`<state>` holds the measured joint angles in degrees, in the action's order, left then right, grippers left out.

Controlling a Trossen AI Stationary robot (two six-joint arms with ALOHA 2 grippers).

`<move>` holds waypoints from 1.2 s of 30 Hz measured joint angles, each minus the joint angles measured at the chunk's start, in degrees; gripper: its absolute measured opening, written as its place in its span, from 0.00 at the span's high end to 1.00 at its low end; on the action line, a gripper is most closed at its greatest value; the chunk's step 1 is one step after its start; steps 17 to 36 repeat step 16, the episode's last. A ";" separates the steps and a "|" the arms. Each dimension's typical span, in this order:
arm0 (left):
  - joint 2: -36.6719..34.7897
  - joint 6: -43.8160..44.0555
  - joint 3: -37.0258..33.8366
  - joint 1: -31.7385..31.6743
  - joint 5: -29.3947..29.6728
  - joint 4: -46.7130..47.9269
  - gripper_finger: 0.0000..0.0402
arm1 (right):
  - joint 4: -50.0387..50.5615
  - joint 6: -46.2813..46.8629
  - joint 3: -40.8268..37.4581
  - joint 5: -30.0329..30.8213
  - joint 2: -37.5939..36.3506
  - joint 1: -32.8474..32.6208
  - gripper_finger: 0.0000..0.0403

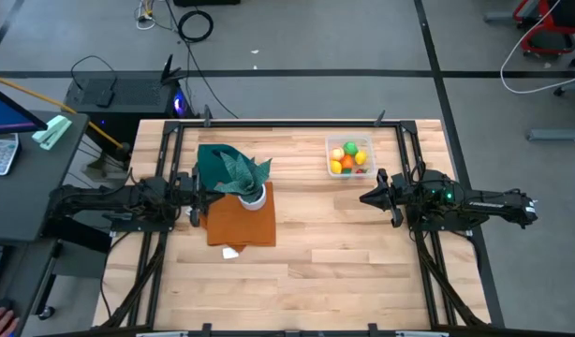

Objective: Pick and placing Produce into tupperware
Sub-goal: Return to Home Position

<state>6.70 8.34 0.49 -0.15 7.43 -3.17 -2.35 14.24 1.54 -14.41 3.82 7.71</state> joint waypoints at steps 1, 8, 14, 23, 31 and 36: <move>-0.01 0.01 0.01 0.00 0.02 0.02 0.91 | -0.02 0.00 0.00 0.02 0.00 -0.01 1.00; -0.02 0.00 0.00 0.01 0.02 -0.01 0.94 | -0.01 0.00 0.00 0.02 0.02 0.01 1.00; 0.00 0.01 0.00 0.01 -0.01 -0.01 0.94 | -0.02 0.00 0.00 0.01 0.02 -0.01 1.00; 0.00 0.00 0.02 0.01 0.01 -0.01 0.93 | 0.00 0.00 0.00 0.00 0.01 0.01 1.00; 0.00 0.00 0.02 0.01 0.01 -0.01 0.93 | 0.00 0.00 0.00 0.00 0.01 0.01 1.00; 0.00 0.00 0.02 0.01 0.01 -0.01 0.93 | 0.00 0.00 0.00 0.00 0.01 0.01 1.00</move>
